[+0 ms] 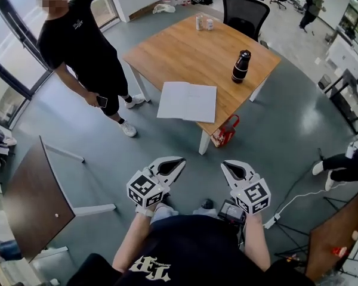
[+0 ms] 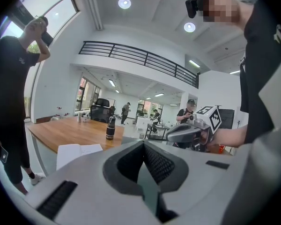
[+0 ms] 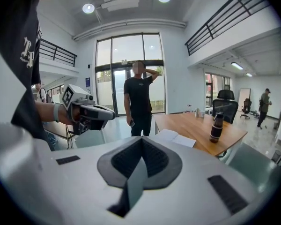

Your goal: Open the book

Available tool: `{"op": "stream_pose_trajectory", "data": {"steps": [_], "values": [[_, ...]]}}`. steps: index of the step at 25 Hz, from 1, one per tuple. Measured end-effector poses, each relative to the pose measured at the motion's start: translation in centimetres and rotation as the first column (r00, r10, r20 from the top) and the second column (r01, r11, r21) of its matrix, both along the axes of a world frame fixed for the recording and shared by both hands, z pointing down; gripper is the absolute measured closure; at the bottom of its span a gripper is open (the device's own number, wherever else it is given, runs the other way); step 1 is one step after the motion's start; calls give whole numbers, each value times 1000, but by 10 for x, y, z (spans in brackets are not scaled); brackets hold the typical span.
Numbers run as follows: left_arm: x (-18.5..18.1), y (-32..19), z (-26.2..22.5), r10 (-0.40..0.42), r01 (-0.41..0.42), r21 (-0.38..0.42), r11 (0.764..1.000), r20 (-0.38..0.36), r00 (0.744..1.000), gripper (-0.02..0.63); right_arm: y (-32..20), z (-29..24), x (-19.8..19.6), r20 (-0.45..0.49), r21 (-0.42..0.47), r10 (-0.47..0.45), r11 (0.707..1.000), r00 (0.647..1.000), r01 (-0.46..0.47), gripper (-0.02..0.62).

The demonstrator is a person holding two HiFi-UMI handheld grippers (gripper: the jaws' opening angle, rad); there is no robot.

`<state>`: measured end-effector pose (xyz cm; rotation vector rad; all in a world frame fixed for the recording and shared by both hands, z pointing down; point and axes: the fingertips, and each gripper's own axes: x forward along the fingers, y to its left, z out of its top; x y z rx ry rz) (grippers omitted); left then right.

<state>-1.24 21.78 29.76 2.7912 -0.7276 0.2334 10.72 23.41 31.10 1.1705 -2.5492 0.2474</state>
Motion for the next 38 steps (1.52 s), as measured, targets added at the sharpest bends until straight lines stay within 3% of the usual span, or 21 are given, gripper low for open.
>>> {"op": "stream_pose_trajectory", "data": {"steps": [4, 9, 13, 20, 26, 38], "values": [[-37, -8, 4, -19, 19, 10, 1000, -17, 1000, 600, -5, -5, -24, -1, 4, 32, 999, 1000, -32, 609], [-44, -23, 32, 54, -55, -47, 997, -30, 998, 598, -17, 22, -32, -100, -56, 84, 994, 991, -90, 609], [-70, -4, 15, 58, -63, -56, 996, -97, 994, 598, -2, 22, -56, -49, -62, 74, 995, 996, -77, 609], [-119, -10, 16, -24, 18, -91, 996, -74, 997, 598, -14, 21, -101, -19, -48, 48, 998, 999, -49, 609], [-118, -15, 12, -33, 28, -68, 997, -79, 996, 598, -19, 11, -111, -22, -22, 26, 999, 999, -27, 609], [-101, -3, 14, -33, 26, -78, 997, -92, 995, 598, 2, 23, -86, -16, -40, 71, 997, 997, -72, 609]]}}
